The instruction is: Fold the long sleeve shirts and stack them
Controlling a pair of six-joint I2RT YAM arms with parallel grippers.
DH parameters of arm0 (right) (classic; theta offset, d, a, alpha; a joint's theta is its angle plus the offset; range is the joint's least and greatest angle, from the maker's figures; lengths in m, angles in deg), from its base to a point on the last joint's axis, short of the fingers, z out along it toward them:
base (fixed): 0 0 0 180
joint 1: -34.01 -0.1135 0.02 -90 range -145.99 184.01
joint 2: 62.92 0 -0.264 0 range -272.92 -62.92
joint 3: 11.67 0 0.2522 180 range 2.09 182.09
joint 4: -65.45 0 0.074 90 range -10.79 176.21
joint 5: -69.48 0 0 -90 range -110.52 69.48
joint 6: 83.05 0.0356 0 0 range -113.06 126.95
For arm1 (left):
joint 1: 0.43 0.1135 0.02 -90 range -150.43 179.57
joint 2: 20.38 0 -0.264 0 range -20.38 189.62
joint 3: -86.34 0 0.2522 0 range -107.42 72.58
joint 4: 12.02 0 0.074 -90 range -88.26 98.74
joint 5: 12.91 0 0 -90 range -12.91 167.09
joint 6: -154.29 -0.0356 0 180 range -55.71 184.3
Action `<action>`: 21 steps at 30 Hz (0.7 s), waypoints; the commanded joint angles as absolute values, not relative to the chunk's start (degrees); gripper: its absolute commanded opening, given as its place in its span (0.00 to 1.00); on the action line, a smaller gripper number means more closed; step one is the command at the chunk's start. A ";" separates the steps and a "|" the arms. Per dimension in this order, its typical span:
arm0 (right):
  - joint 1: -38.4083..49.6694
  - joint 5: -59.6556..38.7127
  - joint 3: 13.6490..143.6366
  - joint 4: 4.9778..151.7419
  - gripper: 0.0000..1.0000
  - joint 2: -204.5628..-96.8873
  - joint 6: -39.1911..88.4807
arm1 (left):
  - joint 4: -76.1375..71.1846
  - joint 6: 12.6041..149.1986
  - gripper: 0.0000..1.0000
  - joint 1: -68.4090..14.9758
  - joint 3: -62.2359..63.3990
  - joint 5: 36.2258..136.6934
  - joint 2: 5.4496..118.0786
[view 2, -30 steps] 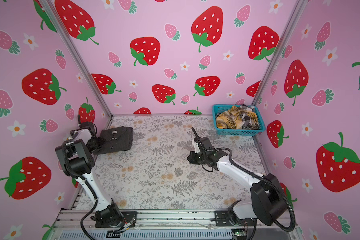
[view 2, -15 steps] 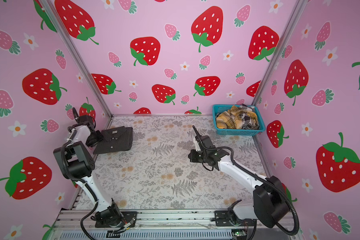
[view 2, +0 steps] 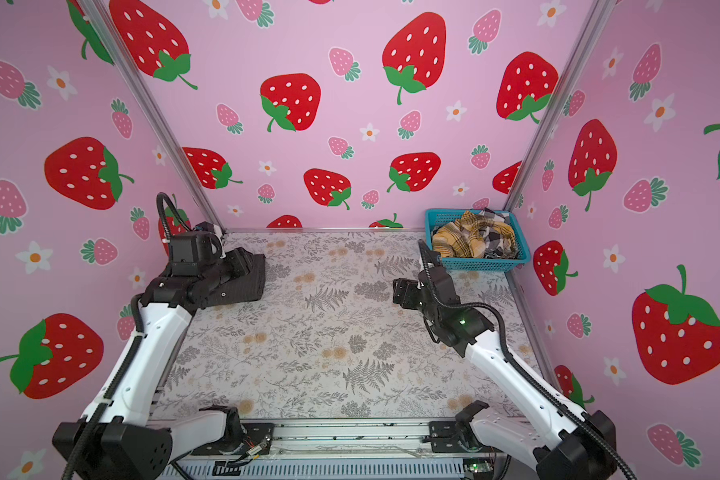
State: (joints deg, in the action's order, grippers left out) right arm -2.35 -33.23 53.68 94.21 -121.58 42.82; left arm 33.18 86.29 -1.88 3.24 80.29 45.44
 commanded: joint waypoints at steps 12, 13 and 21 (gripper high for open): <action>-1.21 -69.42 25.48 72.45 0.86 -105.48 36.82 | 14.16 74.46 0.99 -2.08 32.19 65.65 35.61; -0.43 -70.96 24.92 72.41 0.86 -106.23 35.98 | 12.65 74.38 0.99 -1.98 33.27 62.31 35.82; 11.21 -76.74 20.91 62.15 0.88 -117.96 33.29 | -8.88 74.51 0.99 5.22 43.60 62.29 44.98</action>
State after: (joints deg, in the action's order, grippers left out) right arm 8.10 -72.25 22.76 69.47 -114.19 35.59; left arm 1.34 74.80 2.69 42.74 62.08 41.03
